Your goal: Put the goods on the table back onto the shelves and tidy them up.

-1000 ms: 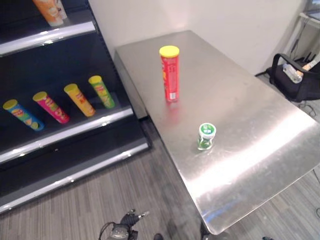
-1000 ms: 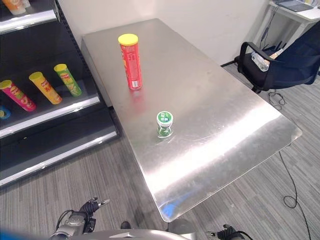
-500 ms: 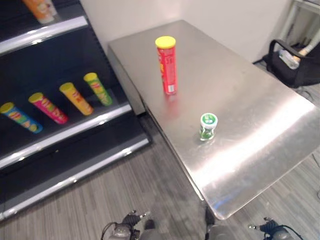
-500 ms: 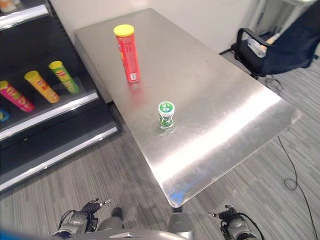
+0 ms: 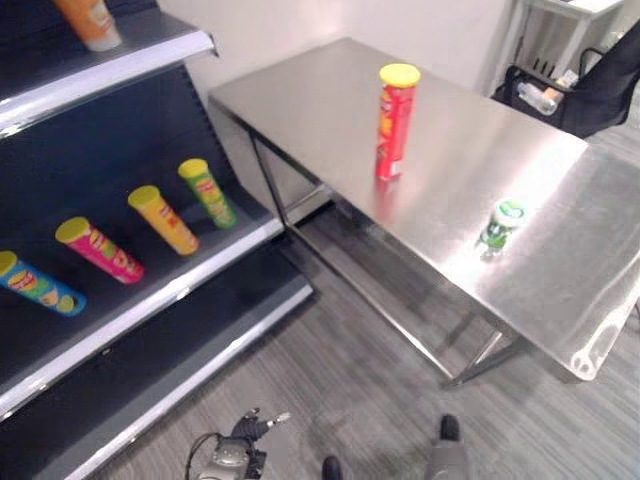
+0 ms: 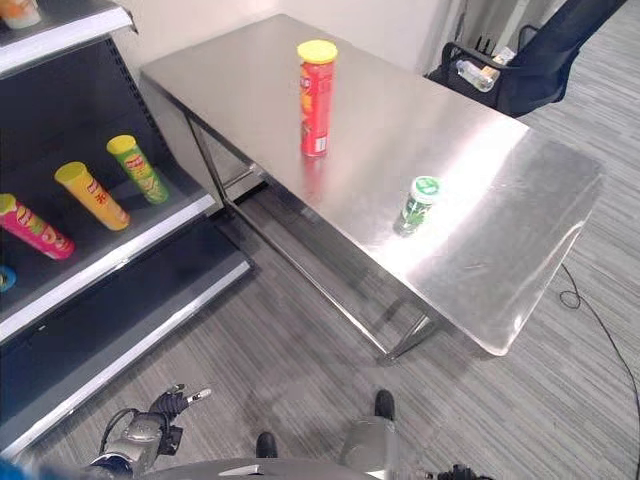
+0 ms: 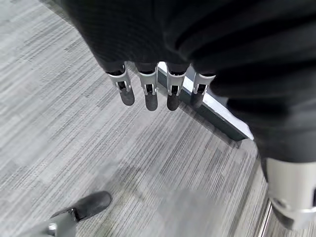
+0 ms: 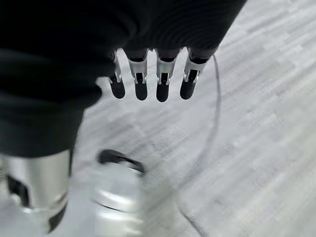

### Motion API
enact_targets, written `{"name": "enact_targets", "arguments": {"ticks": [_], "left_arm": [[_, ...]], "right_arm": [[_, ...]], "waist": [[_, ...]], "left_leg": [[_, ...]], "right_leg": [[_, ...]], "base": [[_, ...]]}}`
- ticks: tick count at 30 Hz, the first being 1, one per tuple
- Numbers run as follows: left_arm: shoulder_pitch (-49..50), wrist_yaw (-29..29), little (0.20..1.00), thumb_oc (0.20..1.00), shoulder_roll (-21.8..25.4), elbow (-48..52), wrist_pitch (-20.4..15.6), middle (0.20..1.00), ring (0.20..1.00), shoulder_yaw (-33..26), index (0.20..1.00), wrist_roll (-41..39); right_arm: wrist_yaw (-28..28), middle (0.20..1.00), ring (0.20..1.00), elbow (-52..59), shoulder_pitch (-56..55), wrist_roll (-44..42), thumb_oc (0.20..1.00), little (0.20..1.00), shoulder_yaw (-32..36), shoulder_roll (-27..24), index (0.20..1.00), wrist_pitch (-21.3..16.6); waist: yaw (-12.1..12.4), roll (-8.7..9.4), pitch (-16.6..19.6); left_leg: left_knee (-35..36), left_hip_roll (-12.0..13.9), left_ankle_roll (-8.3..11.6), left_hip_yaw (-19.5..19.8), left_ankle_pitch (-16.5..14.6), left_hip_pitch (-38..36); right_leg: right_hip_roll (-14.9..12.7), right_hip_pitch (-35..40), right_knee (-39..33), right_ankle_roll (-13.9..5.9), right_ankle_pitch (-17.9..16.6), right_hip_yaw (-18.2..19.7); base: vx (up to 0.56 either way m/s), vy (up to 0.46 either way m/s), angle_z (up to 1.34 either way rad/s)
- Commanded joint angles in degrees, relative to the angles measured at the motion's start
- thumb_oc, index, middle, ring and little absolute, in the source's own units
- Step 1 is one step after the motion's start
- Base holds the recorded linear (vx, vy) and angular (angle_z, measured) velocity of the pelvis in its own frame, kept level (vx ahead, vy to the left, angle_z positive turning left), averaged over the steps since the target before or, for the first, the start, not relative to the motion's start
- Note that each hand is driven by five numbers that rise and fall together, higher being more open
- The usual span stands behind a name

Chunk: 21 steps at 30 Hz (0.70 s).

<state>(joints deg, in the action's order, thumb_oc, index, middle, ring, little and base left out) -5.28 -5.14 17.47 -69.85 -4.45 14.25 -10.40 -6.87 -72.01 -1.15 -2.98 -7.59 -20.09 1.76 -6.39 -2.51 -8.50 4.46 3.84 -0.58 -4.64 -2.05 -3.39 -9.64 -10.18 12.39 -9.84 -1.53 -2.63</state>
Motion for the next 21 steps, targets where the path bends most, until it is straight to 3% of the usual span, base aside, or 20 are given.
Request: {"name": "enact_targets", "arguments": {"ticks": [1,2,8,13,14,15,21], "left_arm": [[-2.38,0.86,1.0,1.0,2.58,0.72,0.32,1.0,1.0,-1.2,1.0,1.16],[-2.68,0.67,1.0,1.0,2.2,0.65,0.05,1.0,1.0,-1.35,1.0,1.35],[-2.41,-0.08,1.0,1.0,0.9,1.16,-0.26,1.0,1.0,-1.29,1.0,1.17],[-1.67,0.01,1.0,1.0,-0.23,2.31,0.09,1.0,1.0,-1.88,1.0,2.09],[-1.1,-0.01,1.0,1.0,-0.7,2.68,0.45,1.0,1.0,-3.03,1.0,2.39],[-1.1,-0.02,1.0,1.0,-0.78,2.7,0.47,1.0,1.0,-2.89,1.0,2.4],[0.22,-0.18,1.0,1.0,-1.23,2.13,0.75,1.0,1.0,-4.46,1.0,3.24]], "right_arm": [[-1.11,1.0,1.0,-1.06,3.07,-5.32,1.0,1.0,0.65,-4.33,1.0,-0.68],[-1.77,1.0,1.0,-0.93,2.4,-6.33,1.0,1.0,1.93,-4.83,1.0,-1.01],[-4.77,1.0,1.0,0.13,0.93,-8.66,1.0,1.0,8.26,-8.29,1.0,-2.02],[-7.52,1.0,1.0,6.37,-2.43,-9.67,1.0,1.0,18.85,-16.8,1.0,-2.56],[-9.91,1.0,1.0,12.95,-4.65,-10.03,1.0,1.0,25.05,-20.36,1.0,-3.11],[-9.94,1.0,1.0,13.29,-4.98,-9.94,1.0,1.0,25.33,-20.31,1.0,-2.94],[-13.19,1.0,1.0,25.62,-8.34,-8.03,1.0,1.0,38.23,-31.14,1.0,-4.27]], "waist": [[-1.77,2.34,-2.0],[-1.93,2.89,-2.28],[-2.59,3.39,-0.94],[-3.95,3.68,-0.33],[-4.85,3.72,-0.17],[-4.75,3.63,-0.17],[-5.9,3.6,0.46]], "left_leg": [[0.54,-0.54,5.05,4.12,-1.25,0.22],[0.54,-1.68,4.84,4.53,-0.96,0.27],[0.54,-1.4,5.33,3.13,-1.49,0.08],[0.54,-1.0,5.61,2.44,-2.28,-1.46],[0.54,-0.81,5.72,2.08,-2.62,-1.82],[0.54,-0.79,5.73,2.11,-2.65,-1.87],[0.54,-0.16,6.51,1.28,-3.35,-2.73]], "right_leg": [[6.07,3.13,-5.79,0.86,4.15,3.58],[6.39,4.61,-8.32,0.89,3.2,5.37],[5.43,7.72,-13.32,0.73,2.25,4.29],[4.82,10.08,-14.62,0.51,2.59,3.53],[4.68,10.25,-14.47,0.36,2.89,3.33],[4.69,10.31,-14.46,0.37,2.93,3.3],[4.48,10.53,-13.79,0.08,3.7,2.64]], "base": [[0.04,0.095,-0.01],[0.04,0.062,0.21],[0.05,-0.01,0.14],[0.09,0.002,0.04],[0.07,0.016,0.04],[0.08,0.012,0.05],[0.05,-0.009,0.01]]}}
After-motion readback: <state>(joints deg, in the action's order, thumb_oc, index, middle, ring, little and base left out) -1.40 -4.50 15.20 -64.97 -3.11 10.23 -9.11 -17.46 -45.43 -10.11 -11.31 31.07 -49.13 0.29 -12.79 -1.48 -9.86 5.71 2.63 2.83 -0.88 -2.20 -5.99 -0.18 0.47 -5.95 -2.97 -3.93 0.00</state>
